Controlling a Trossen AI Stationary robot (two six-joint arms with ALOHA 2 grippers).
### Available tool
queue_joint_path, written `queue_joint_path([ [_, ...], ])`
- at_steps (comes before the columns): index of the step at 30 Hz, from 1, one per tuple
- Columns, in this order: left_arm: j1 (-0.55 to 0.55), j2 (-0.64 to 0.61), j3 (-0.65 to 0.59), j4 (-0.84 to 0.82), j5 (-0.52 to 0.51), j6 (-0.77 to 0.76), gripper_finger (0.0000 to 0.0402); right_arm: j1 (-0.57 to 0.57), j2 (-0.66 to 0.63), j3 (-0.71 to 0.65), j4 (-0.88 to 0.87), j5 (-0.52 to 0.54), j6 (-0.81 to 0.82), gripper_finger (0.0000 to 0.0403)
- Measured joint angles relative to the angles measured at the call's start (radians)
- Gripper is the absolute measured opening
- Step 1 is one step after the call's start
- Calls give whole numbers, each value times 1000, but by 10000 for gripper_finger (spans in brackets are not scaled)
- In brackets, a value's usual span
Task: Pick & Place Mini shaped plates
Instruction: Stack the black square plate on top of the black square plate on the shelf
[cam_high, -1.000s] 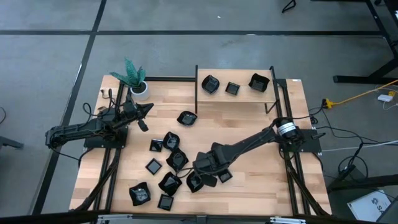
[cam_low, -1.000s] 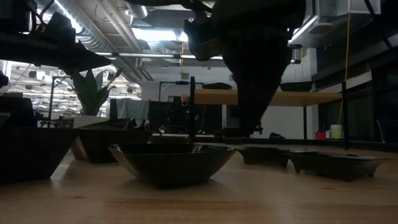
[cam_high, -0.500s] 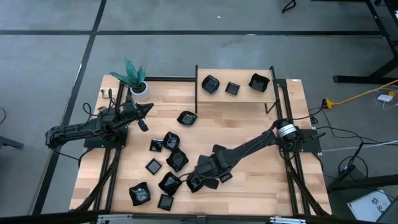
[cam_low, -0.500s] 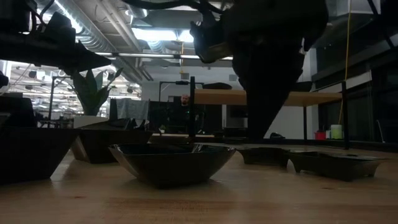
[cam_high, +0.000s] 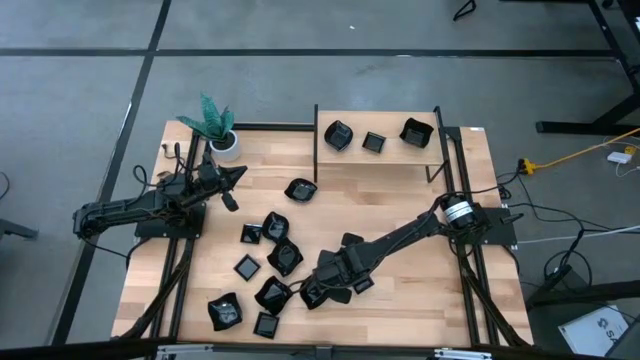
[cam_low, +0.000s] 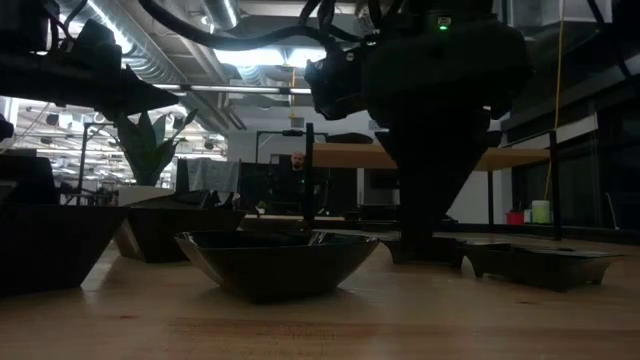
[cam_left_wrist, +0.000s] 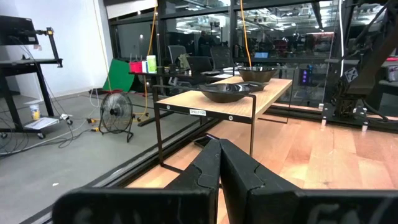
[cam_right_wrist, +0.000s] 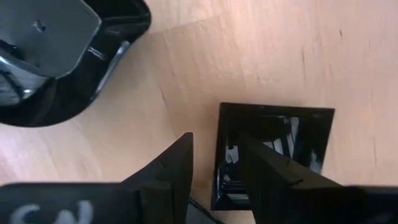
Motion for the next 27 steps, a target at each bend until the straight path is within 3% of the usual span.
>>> queue_joint_path([
  [11,0,0,0,0,0,0,4,0,0,0,-24,19,4,72],
  [20,0,0,0,0,0,0,4,0,-2,0,-27,21,2,7],
  [27,0,0,0,0,0,0,4,0,-9,0,-82,12,0,3],
])
